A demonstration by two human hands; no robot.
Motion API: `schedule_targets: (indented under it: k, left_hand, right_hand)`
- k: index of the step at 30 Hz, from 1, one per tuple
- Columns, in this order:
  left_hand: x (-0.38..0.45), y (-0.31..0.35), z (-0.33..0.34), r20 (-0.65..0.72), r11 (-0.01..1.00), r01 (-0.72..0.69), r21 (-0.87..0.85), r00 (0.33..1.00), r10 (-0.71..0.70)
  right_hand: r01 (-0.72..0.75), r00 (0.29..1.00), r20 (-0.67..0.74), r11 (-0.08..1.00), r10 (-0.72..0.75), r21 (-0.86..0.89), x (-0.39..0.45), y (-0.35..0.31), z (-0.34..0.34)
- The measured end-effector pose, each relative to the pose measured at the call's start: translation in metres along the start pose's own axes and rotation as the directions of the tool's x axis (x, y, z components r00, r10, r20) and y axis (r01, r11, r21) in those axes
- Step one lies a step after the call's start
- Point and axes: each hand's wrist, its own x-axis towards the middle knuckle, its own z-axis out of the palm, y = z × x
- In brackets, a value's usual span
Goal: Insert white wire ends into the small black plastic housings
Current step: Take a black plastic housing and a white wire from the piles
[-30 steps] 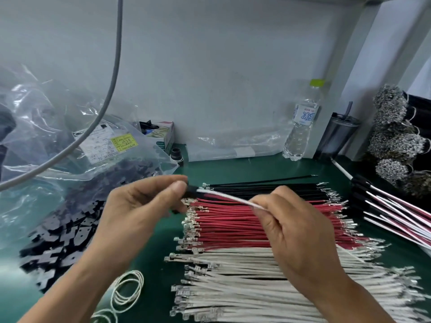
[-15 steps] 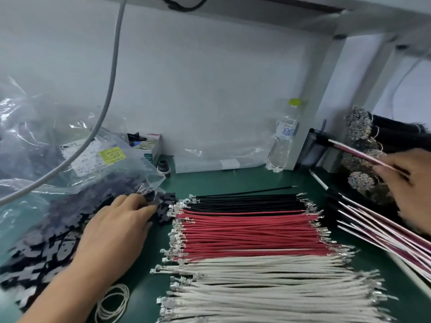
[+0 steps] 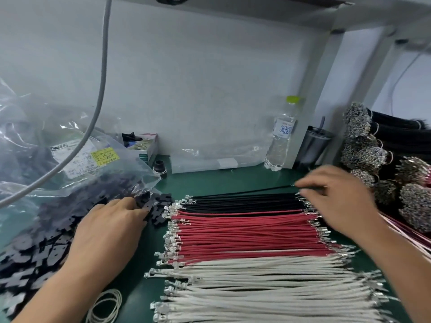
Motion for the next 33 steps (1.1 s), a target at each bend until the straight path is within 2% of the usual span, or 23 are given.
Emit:
schedule_targets:
  k: [2, 5, 9, 12, 14, 18, 21, 24, 27, 28, 30, 33]
  left_hand:
    - [0.0, -0.001, -0.003, -0.005, 1.0, 0.002, 0.0, 1.0, -0.002]
    - [-0.001, -0.001, -0.006, 0.018, 1.0, 0.014, 0.017, 1.0, -0.015]
    - [-0.002, 0.001, -0.008, 0.04, 0.999, 0.033, -0.029, 0.999, -0.032]
    - [-0.003, 0.002, -0.008, 0.047, 0.997, 0.062, -0.046, 0.997, -0.06]
    - [-0.004, 0.004, -0.012, 0.019, 0.992, 0.1, -0.076, 0.995, -0.099]
    - [-0.006, 0.005, -0.012, -0.161, 0.967, 0.111, -0.229, 0.975, -0.15]
    - [-0.008, 0.006, -0.009, -0.275, 0.941, 0.074, -0.332, 0.946, -0.172]
    - [-0.008, 0.007, -0.008, -0.34, 0.904, 0.01, -0.427, 0.925, -0.171]
    - [-0.009, 0.014, -0.011, -0.363, 0.853, -0.05, -0.52, 0.917, -0.168]
    - [-0.009, 0.018, -0.012, -0.347, 0.809, -0.059, -0.585, 0.92, -0.184]
    - [-0.012, 0.026, -0.016, -0.275, 0.652, -0.062, -0.756, 0.933, -0.231]
    - [-0.017, 0.038, -0.018, -0.191, 0.415, -0.083, -0.906, 0.955, -0.226]
  right_hand:
    - [0.108, 0.981, 0.148, 0.985, -0.128, 0.135, 0.015, -0.046, 0.022]
    - [0.173, 0.927, 0.295, 0.961, -0.232, 0.214, 0.035, -0.094, 0.062]
    - [0.169, 0.879, 0.411, 0.963, -0.244, 0.211, 0.05, -0.12, 0.098]
    - [0.163, 0.874, 0.425, 0.966, -0.236, 0.201, 0.053, -0.12, 0.103]
    - [0.189, 0.886, 0.386, 0.961, -0.256, 0.202, 0.053, -0.118, 0.101]
    - [0.268, 0.91, 0.273, 0.944, -0.313, 0.193, 0.05, -0.117, 0.093]
    - [0.407, 0.905, 0.093, 0.908, -0.415, 0.098, 0.05, -0.118, 0.076]
    - [0.512, 0.848, -0.151, 0.859, -0.508, -0.011, 0.049, -0.12, 0.053]
    - [0.572, 0.755, -0.315, 0.813, -0.575, -0.111, 0.035, -0.125, 0.038]
    - [0.582, 0.739, -0.335, 0.804, -0.585, -0.121, 0.026, -0.126, 0.036]
    - [0.594, 0.735, -0.344, 0.799, -0.585, -0.091, 0.005, -0.127, 0.036]
    - [0.564, 0.786, -0.33, 0.825, -0.524, 0.032, -0.025, -0.125, 0.046]
